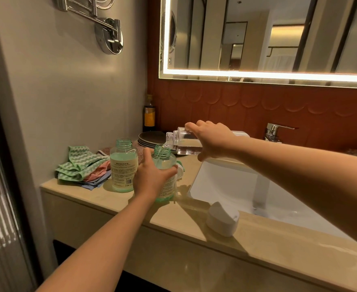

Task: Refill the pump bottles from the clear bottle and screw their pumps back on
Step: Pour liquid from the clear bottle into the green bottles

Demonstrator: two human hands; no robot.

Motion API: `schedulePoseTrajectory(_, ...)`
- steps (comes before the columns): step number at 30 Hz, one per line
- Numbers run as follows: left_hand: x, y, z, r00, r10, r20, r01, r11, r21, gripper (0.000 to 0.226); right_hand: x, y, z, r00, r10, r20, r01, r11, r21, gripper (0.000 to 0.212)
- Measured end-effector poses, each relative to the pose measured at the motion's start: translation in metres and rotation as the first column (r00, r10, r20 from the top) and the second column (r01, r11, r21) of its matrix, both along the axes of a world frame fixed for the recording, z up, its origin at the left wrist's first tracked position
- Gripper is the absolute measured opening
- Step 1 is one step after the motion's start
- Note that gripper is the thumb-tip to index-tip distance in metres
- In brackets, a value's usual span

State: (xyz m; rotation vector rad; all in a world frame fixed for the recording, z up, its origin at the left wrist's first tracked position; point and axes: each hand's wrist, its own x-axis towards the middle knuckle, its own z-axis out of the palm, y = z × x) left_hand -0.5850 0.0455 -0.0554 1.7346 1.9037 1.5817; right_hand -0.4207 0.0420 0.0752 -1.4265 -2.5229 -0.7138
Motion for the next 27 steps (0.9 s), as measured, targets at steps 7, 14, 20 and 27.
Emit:
schedulePoseTrajectory(7, 0.0003, 0.0000, -0.0002, 1.000, 0.000, 0.004, 0.000, 1.000, 0.002, 0.071, -0.0008, 0.0009, 0.0000, 1.000, -0.004, 0.001, 0.004, 1.000, -0.001, 0.087)
schedulePoseTrajectory(14, 0.0001, -0.0002, 0.0001, 1.000, -0.007, 0.004, 0.007, 1.000, -0.004, 0.071, -0.0011, -0.0009, 0.0002, 1.000, -0.007, -0.001, 0.007, 1.000, -0.004, 0.088)
schedulePoseTrajectory(20, 0.0002, -0.0016, 0.0001, 1.000, 0.006, 0.000, -0.006, 1.000, -0.002, 0.069, -0.0017, -0.0017, 0.0010, 1.000, -0.015, 0.008, 0.015, 1.000, -0.004, 0.088)
schedulePoseTrajectory(27, 0.0002, -0.0019, 0.0005, 1.000, -0.002, 0.003, 0.002, 1.000, -0.001, 0.069, -0.0018, -0.0024, 0.0016, 1.000, -0.014, 0.026, 0.013, 1.000, 0.011, 0.088)
